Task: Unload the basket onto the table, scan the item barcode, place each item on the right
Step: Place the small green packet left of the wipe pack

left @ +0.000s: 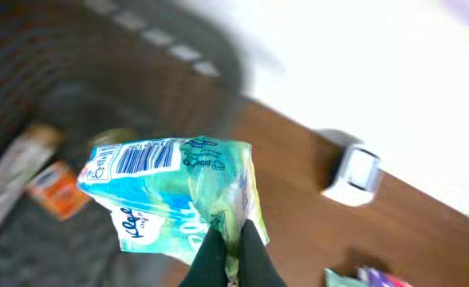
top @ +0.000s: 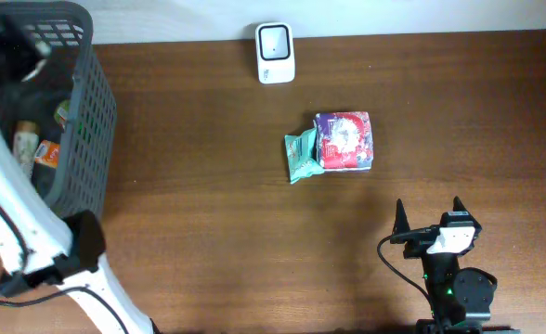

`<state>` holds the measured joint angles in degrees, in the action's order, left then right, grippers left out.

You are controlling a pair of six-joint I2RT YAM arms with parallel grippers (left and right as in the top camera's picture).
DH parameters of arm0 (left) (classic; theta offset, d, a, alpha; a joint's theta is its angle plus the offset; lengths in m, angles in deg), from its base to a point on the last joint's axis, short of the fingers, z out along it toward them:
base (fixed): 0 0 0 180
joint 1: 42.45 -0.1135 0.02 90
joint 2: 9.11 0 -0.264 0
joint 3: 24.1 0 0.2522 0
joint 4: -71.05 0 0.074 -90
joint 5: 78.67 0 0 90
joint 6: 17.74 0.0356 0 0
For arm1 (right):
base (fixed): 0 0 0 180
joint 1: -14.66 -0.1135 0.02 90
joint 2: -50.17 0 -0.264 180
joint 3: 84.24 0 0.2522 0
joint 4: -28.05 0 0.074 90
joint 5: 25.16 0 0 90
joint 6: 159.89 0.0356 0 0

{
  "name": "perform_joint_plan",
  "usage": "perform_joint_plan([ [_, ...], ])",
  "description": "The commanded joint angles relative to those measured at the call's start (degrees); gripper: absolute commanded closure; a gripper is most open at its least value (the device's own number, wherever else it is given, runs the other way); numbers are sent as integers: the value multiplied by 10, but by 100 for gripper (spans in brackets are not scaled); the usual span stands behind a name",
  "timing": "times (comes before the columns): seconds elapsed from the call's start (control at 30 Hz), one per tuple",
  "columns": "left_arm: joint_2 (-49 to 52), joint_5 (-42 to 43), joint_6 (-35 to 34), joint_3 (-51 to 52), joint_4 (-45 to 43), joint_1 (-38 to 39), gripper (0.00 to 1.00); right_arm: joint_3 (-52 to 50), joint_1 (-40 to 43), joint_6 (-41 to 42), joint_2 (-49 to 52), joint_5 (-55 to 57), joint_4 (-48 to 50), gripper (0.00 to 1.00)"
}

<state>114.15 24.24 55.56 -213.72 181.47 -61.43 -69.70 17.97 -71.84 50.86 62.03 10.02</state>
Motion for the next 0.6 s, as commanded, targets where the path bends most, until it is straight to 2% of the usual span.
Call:
perform_joint_plan([
  [0.0,-31,-53,24,-14,0,119,100,-5,-3,1,-3,3,-1,1],
  [0.07,-16,-53,116,-11,0,220,100,-5,-3,1,-3,3,-1,1],
  [0.1,-5,-53,117,0,0,263,100,-5,-3,1,-3,3,-1,1],
  [0.2,30,-113,116,51,0,328,100,-5,-3,1,-3,3,-1,1],
  [0.33,107,-116,99,190,-17,406,100,-5,-3,1,-3,3,-1,1],
  [0.47,166,-117,99,287,-108,451,100,-5,-3,1,-3,3,-1,1],
  [0.57,210,-143,38,318,-150,458,100,-5,-3,1,-3,3,-1,1],
])
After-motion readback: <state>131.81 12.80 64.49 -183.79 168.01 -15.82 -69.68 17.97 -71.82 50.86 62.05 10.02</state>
